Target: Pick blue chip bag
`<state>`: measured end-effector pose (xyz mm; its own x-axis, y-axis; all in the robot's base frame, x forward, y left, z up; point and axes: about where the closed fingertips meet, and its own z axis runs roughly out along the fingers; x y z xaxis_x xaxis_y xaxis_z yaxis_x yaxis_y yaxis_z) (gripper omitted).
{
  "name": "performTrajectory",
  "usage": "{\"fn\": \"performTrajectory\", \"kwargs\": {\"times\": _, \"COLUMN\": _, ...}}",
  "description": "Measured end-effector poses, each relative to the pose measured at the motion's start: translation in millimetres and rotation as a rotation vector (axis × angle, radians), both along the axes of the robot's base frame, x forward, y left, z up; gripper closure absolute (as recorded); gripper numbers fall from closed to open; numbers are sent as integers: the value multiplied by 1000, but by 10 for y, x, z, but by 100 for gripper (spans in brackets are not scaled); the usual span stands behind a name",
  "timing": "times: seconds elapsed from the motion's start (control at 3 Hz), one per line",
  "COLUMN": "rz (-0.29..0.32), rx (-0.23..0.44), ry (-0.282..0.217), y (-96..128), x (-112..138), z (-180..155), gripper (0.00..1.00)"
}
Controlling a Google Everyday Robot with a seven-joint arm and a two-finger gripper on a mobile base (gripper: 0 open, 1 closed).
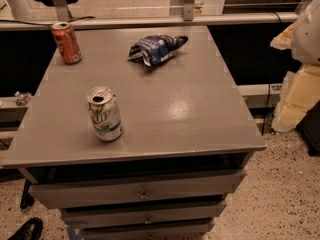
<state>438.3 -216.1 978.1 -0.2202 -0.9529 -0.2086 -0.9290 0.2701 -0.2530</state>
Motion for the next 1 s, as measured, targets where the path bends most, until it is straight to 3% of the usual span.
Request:
{"fn": "performTrajectory", "kwargs": {"times": 0.33, "rz": 0, "rx": 0, "ry": 0, "y": 0, "x": 0, "z": 0, "gripper": 0}}
{"fn": "performTrajectory", "kwargs": {"times": 0.67, "rz": 18, "rx": 49, "ry": -33, "y": 71, "x": 183, "z": -127, "gripper": 0}}
{"fn": "performTrajectory", "kwargs": {"times": 1.0, "rz": 61, "rx": 166, "ry": -98, "y": 307, "x": 659, "z": -346, "gripper": 0}}
